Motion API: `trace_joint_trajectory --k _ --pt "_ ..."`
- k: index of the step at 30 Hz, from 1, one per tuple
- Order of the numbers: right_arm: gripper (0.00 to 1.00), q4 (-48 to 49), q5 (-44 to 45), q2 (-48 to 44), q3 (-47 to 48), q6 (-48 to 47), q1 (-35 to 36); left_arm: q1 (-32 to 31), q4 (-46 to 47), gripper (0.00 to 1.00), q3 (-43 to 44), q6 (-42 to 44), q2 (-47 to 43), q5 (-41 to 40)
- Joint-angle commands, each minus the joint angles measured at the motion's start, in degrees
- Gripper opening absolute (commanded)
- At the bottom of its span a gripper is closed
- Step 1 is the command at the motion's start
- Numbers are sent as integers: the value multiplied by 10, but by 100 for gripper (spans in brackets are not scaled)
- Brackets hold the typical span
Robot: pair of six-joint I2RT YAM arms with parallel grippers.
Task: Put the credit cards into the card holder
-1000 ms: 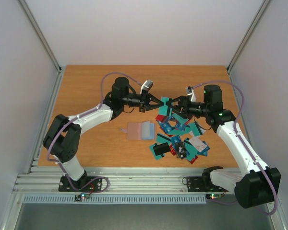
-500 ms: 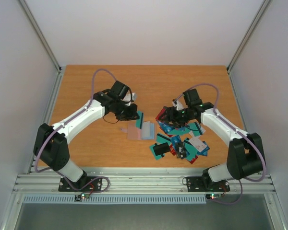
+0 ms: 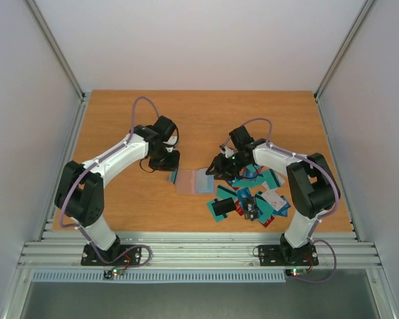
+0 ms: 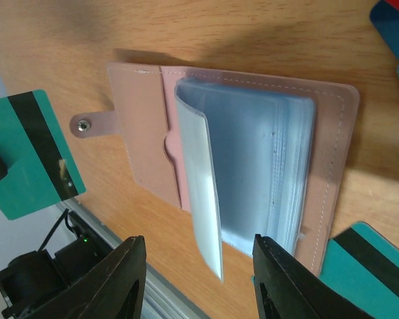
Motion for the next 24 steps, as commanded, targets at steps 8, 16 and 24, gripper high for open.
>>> trace_joint_trajectory --k 8,16,24 --pt "45 31 -11 58 36 -1 24 7 1 0 -12 39 23 -7" --pt "42 47 -39 78 66 4 47 9 -23 0 -7 44 -14 -6" --pt "42 79 -78 114 98 22 63 9 -54 0 -9 34 -79 14"
